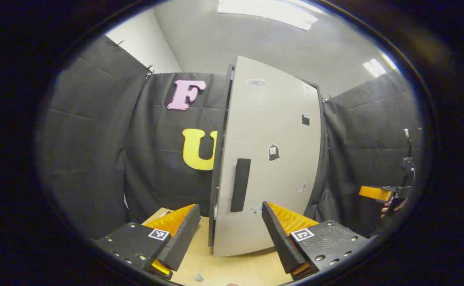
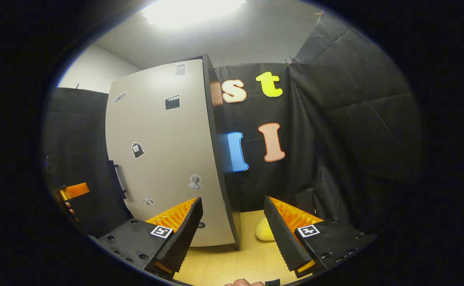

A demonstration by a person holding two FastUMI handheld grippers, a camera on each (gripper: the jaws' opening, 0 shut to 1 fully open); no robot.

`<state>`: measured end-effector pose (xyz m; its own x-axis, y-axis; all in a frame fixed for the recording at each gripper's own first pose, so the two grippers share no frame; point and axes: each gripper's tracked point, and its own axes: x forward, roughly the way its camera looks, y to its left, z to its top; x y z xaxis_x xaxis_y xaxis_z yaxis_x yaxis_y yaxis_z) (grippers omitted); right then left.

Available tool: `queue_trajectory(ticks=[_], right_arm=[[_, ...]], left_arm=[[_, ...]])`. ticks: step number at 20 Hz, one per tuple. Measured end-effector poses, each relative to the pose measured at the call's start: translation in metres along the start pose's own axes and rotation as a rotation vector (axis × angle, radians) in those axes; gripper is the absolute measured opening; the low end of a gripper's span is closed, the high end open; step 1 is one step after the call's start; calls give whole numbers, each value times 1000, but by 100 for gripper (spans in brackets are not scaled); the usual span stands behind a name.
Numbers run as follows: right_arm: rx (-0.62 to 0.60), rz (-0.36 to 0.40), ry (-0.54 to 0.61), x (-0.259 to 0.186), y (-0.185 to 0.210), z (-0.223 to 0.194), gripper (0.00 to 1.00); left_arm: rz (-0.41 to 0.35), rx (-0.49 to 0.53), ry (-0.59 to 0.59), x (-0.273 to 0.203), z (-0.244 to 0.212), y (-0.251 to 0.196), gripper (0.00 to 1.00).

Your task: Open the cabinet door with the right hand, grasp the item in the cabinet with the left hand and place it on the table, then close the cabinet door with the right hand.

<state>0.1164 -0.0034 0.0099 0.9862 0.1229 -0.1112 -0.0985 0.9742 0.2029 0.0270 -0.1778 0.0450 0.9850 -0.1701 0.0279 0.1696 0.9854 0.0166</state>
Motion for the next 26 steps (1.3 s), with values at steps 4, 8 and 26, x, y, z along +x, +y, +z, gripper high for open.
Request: queue_trajectory(ticks=[4,8,26], right_arm=[[23,33,10,0,1,-3,98],[27,25,1,2,-3,1,98],[9,-59,0,34,47,2,98]], left_arm=[[18,-47,18,-10,-15,-1,95],[25,-86,8,-14,-11,12,95],[-48,-87,-10,43,-11,89,95]])
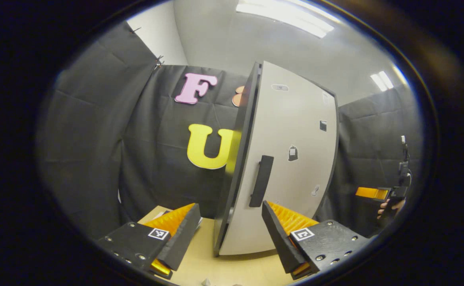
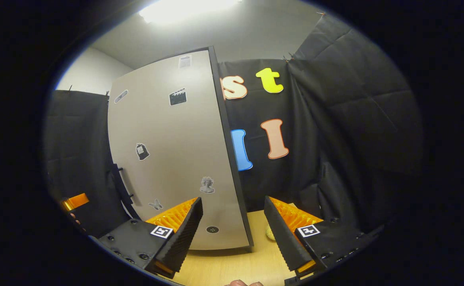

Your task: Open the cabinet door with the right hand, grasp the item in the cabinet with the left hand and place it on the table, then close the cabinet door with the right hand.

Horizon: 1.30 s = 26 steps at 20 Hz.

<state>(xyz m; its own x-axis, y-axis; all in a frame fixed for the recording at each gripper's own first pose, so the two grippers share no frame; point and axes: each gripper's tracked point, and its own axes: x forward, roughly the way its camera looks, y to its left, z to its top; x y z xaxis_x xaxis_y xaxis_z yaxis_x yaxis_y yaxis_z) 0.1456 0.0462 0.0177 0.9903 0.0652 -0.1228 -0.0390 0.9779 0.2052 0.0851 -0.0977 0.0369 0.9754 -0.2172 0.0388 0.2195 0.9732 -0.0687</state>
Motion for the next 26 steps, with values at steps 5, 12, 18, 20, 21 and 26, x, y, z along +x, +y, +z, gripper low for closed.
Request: queue_trajectory(ticks=[5,12,18,20,21,26], right_arm=[[-40,-28,36,-1,6,-15,98],[-63,-81,39,-14,-8,-20,98],[-43,-57,26,-8,-27,-26,98],[-38,-25,31,-1,-36,-28,98],[-43,-4,29,4,-42,-28,98],[-64,113,35,22,-72,-26,98]], left_arm=[[-47,10,13,16,-16,14,95],[-55,-146,-17,23,-27,24,95],[-22,-77,7,14,-28,0,92],[11,-29,13,13,-28,-13,92],[27,-10,6,12,-27,-22,95],[111,14,10,10,-41,-82,92]])
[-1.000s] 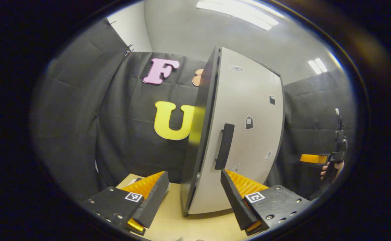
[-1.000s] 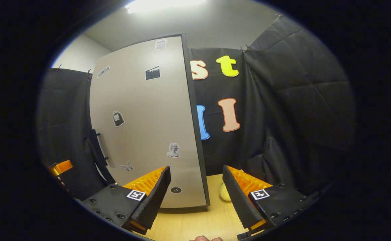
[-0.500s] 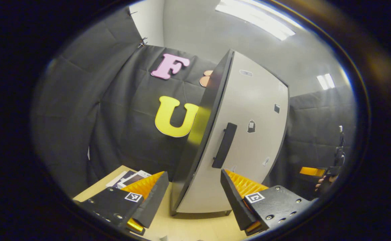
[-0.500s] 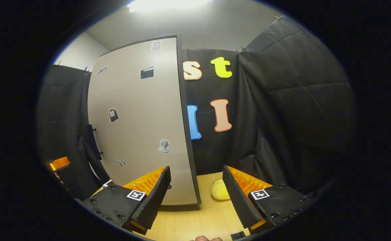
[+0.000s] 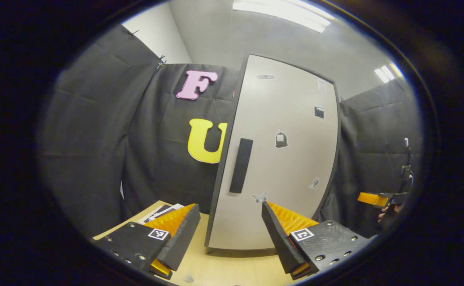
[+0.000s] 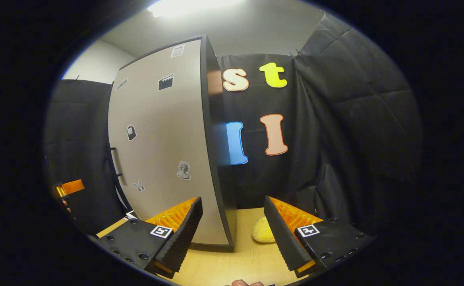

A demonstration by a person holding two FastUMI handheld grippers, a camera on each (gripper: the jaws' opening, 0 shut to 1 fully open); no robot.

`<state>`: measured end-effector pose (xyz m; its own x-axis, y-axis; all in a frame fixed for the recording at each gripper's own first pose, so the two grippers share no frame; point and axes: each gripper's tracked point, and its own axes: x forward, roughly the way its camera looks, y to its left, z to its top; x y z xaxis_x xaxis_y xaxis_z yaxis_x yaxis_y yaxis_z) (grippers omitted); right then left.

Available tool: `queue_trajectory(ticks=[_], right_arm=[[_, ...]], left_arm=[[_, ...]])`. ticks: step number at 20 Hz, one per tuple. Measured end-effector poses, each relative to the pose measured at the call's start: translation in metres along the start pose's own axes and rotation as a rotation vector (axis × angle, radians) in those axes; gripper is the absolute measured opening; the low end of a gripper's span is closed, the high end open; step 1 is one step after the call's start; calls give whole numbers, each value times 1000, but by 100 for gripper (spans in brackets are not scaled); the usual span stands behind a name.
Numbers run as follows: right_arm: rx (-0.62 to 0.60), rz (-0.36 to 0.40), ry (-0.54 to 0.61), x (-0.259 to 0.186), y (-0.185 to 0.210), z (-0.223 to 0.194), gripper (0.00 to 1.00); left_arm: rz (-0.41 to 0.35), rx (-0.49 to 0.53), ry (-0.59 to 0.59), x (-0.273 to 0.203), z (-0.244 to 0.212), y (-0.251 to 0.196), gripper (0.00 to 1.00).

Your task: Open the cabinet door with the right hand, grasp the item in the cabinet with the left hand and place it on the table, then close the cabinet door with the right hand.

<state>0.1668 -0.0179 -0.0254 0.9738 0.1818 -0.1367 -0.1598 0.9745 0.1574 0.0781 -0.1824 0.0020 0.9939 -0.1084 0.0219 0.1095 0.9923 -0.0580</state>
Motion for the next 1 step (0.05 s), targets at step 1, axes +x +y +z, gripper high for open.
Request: queue_trajectory(ticks=[1], right_arm=[[1,24,-4,0,-6,1,98]], left_arm=[[23,10,-1,-1,-3,-11,92]])
